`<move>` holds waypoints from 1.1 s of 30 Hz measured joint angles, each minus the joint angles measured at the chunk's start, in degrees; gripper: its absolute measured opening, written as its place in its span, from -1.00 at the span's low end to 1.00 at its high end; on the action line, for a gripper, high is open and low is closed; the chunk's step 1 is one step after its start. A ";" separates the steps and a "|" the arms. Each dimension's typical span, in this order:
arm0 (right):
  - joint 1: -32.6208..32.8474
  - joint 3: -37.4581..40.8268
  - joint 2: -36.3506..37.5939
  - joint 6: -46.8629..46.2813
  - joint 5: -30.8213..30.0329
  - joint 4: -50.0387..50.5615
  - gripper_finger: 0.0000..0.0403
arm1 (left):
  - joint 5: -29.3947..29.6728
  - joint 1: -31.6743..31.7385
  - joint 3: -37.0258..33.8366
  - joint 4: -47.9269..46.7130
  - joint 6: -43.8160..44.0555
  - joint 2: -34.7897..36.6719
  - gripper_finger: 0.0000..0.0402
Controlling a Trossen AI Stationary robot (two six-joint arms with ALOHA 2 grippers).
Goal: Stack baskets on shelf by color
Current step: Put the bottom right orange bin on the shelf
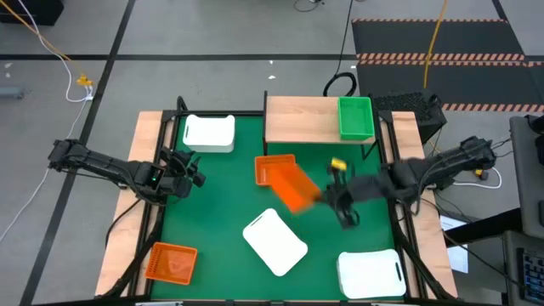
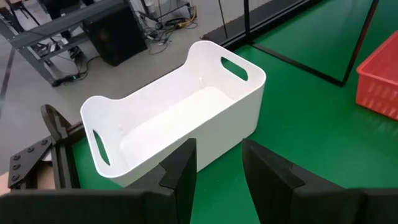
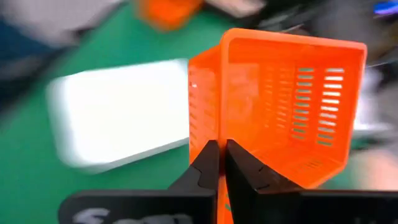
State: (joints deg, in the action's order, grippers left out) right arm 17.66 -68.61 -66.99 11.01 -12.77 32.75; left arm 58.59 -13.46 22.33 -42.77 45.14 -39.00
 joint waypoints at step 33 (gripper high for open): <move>-40.24 -9.75 -12.14 10.40 -2.03 19.73 -0.99 | -2.27 -0.02 0.02 3.94 -2.93 0.02 -0.35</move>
State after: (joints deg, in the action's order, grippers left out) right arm -22.58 -78.37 -79.13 21.41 -14.80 52.47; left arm 56.31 -13.47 22.35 -38.83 42.22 -38.98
